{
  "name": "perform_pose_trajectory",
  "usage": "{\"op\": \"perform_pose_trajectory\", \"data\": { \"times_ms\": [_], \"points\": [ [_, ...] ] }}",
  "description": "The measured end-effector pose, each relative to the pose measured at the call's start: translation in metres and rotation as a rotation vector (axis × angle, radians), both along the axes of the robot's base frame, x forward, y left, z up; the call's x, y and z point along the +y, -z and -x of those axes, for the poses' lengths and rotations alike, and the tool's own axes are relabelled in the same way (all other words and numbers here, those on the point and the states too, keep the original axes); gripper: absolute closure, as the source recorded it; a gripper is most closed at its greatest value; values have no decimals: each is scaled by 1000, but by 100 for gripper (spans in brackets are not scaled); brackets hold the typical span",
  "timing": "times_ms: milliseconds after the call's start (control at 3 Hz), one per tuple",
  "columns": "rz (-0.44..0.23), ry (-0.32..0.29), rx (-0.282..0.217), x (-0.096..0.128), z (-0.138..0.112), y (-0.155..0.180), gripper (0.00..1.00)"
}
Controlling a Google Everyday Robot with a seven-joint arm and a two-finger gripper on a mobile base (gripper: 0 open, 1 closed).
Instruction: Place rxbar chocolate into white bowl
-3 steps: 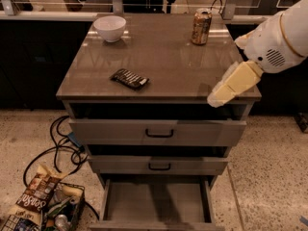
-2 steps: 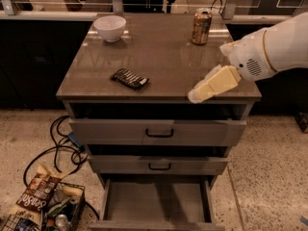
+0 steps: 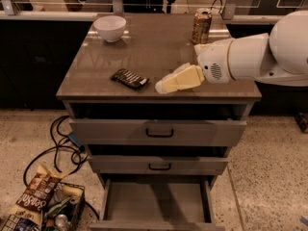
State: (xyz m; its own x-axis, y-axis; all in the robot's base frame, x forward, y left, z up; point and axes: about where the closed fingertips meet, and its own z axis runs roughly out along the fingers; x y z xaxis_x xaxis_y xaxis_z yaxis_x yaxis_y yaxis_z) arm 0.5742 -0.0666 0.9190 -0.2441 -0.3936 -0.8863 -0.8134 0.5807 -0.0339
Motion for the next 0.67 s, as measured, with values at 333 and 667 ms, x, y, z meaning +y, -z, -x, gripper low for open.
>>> {"op": "perform_pose_trajectory", "data": {
  "times_ms": [333,667],
  "points": [
    [0,0,0,0,0,0,0],
    [-33,-9,-4,14,-5,11,0]
  ]
}}
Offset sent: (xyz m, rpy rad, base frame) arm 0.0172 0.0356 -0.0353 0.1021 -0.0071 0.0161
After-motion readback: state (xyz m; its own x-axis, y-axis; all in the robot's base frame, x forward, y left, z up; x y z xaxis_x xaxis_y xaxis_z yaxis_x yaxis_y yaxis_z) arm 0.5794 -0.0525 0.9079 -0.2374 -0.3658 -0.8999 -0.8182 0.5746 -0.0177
